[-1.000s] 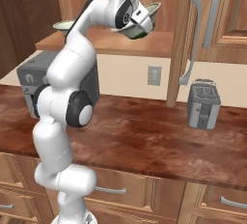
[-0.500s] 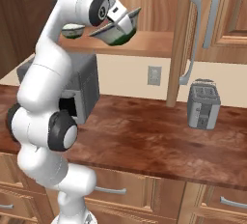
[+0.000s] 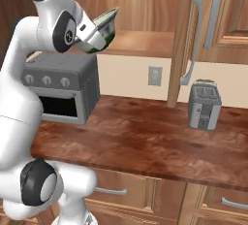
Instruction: Take the smaller bowl and place it next to the appetizer plate on the dining counter , and place the larger bowl next to the plate with cooked food.
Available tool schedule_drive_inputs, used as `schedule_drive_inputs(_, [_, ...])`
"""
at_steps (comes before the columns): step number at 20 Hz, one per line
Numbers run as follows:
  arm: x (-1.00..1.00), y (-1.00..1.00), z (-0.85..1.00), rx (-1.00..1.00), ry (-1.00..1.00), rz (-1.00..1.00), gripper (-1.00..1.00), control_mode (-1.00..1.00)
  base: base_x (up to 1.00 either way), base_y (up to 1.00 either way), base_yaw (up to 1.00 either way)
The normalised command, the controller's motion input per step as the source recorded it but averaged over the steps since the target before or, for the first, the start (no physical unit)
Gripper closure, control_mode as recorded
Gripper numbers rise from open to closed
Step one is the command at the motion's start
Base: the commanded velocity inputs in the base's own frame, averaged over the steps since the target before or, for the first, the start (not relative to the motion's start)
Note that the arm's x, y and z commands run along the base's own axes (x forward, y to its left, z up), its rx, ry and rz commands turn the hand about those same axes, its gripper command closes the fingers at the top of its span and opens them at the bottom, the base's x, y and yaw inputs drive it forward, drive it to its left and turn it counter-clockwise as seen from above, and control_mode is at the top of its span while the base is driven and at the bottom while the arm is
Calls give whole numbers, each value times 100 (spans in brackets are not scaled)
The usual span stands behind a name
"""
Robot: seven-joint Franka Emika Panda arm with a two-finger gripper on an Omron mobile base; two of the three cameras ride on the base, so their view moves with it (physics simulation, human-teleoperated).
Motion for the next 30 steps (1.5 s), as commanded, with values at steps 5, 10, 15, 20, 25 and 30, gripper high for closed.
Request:
schedule_drive_inputs(5, [-100, 0, -1, 13, -10, 18, 100, -100, 0, 0, 0])
schedule_drive_inputs(10, [-97, 0, -3, 15, -2, 35, 100, -100, 0, 0, 0])
schedule_drive_inputs(15, [-39, 0, -8, 2, 0, 28, 100, -100, 0, 0, 0])
schedule_drive_inputs(20, [-19, 1, -19, 0, 1, 17, 100, -100, 0, 0, 0])
schedule_drive_inputs(25, [0, 0, 0, 0, 0, 0, 100, 100, -74, 0, 25])
schedule_drive_inputs(30, [0, 0, 0, 0, 0, 0, 100, 100, -82, 35, 20])
